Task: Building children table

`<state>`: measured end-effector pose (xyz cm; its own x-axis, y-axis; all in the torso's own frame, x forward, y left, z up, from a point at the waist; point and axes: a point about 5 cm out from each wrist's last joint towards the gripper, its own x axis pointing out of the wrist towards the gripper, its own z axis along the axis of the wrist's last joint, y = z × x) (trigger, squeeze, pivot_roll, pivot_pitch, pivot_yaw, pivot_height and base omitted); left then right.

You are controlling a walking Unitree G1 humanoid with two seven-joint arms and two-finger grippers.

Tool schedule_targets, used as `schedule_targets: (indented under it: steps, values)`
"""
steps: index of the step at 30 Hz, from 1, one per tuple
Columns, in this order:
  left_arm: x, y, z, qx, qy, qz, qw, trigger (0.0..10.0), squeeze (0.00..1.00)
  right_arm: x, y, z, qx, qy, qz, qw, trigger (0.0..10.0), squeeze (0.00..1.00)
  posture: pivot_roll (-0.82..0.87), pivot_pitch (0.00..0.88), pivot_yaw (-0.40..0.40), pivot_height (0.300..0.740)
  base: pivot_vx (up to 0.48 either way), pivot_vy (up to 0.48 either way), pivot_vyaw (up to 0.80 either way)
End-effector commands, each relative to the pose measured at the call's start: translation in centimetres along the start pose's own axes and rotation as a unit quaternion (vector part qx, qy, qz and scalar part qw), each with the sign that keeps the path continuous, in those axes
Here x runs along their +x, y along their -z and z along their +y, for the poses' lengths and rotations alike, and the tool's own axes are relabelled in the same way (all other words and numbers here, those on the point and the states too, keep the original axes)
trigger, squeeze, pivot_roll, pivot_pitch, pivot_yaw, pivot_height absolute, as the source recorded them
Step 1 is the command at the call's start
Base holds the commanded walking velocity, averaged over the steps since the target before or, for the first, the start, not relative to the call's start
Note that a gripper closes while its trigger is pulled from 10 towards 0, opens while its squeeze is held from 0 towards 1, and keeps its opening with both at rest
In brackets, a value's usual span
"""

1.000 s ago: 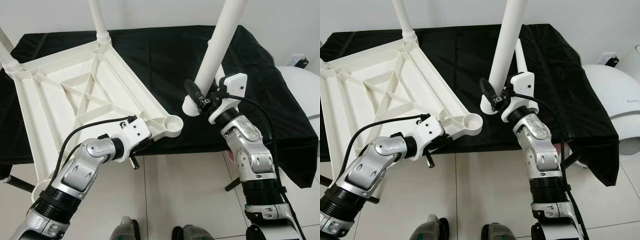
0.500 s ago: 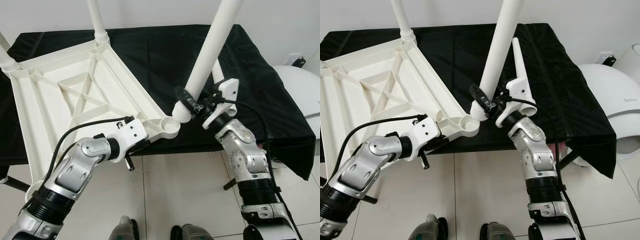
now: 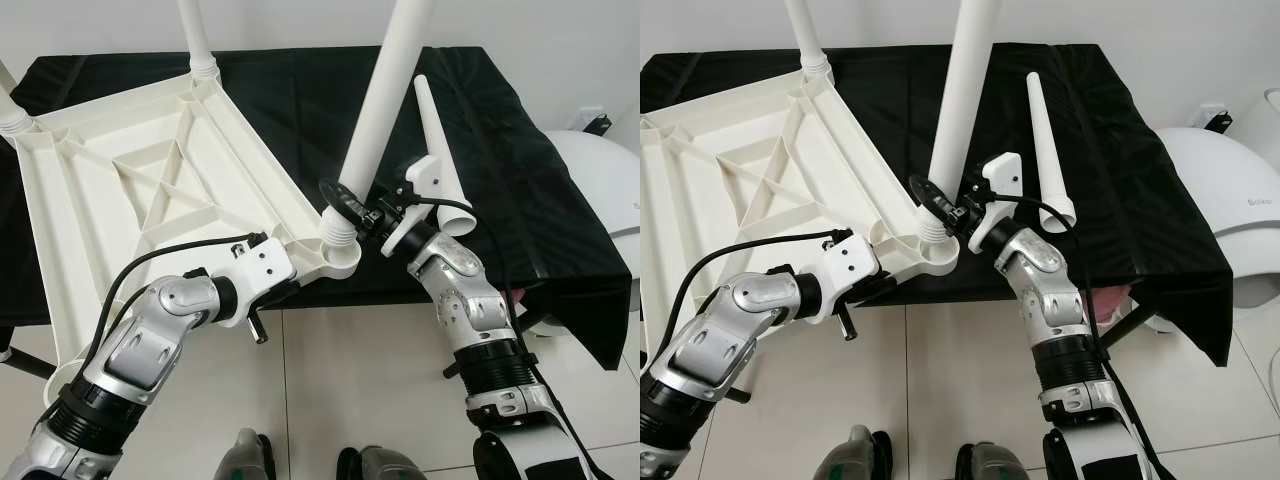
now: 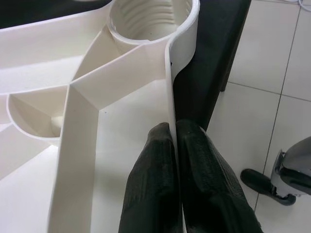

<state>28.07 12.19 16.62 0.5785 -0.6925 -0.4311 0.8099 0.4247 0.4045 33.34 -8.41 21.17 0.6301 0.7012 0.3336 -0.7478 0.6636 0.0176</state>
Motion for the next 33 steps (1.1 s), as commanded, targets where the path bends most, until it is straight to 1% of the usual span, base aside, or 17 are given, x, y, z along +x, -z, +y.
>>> schedule_targets:
  steps: [1, 6, 10, 17, 20, 28, 32, 33]
  values:
    - [0.2, 0.4, -0.4, -0.004, -0.004, 0.01, 1.0, 10.0, 0.0, 0.4, -0.1, 0.3, -0.008, -0.016, -0.005, 1.0, 10.0, 0.0, -0.01, 0.197, -0.04, 0.74, 0.0, 0.0, 0.0]
    - [0.3, 0.3, -0.4, -0.005, -0.007, 0.011, 1.0, 10.0, 0.0, 0.4, 0.2, 0.6, -0.006, -0.025, -0.001, 1.0, 10.0, 0.0, -0.01, 0.195, -0.043, 0.74, 0.0, 0.0, 0.0]
    - [0.2, 0.4, -0.3, -0.007, -0.008, 0.013, 1.0, 10.0, 0.0, -0.2, 1.0, 0.6, -0.003, -0.026, 0.008, 1.0, 10.0, 0.0, -0.01, 0.196, -0.038, 0.74, 0.0, 0.0, 0.0]
    - [0.0, 0.5, 0.2, -0.005, -0.013, 0.018, 1.0, 10.0, 0.0, -1.1, 1.5, 0.2, -0.005, -0.015, 0.018, 1.0, 10.0, 0.0, -0.02, 0.203, -0.034, 0.74, 0.0, 0.0, 0.0]
    - [-0.1, 0.6, 0.4, -0.005, -0.016, 0.02, 1.0, 10.0, 0.0, -1.7, 1.6, -0.1, -0.008, -0.008, 0.023, 1.0, 10.0, 0.0, -0.02, 0.206, -0.03, 0.74, 0.0, 0.0, 0.0]
    - [-0.1, 0.4, 0.5, -0.004, -0.014, 0.02, 1.0, 10.0, 0.0, -2.2, 2.0, -0.3, -0.018, -0.004, 0.031, 0.999, 10.0, 0.0, -0.02, 0.209, -0.026, 0.74, 0.0, 0.0, 0.0]
    - [-0.1, 0.4, 0.6, -0.004, -0.016, 0.019, 1.0, 10.0, 0.0, -2.2, 2.2, -0.2, -0.029, -0.003, 0.029, 0.999, 10.0, 0.0, -0.02, 0.212, -0.023, 0.74, 0.0, 0.0, 0.0]
    - [-0.2, 0.3, 0.6, -0.004, -0.015, 0.019, 1.0, 10.0, 0.0, -2.1, 2.3, -0.1, -0.025, -0.001, 0.026, 0.999, 10.0, 0.0, -0.02, 0.212, -0.023, 0.74, 0.0, 0.0, 0.0]
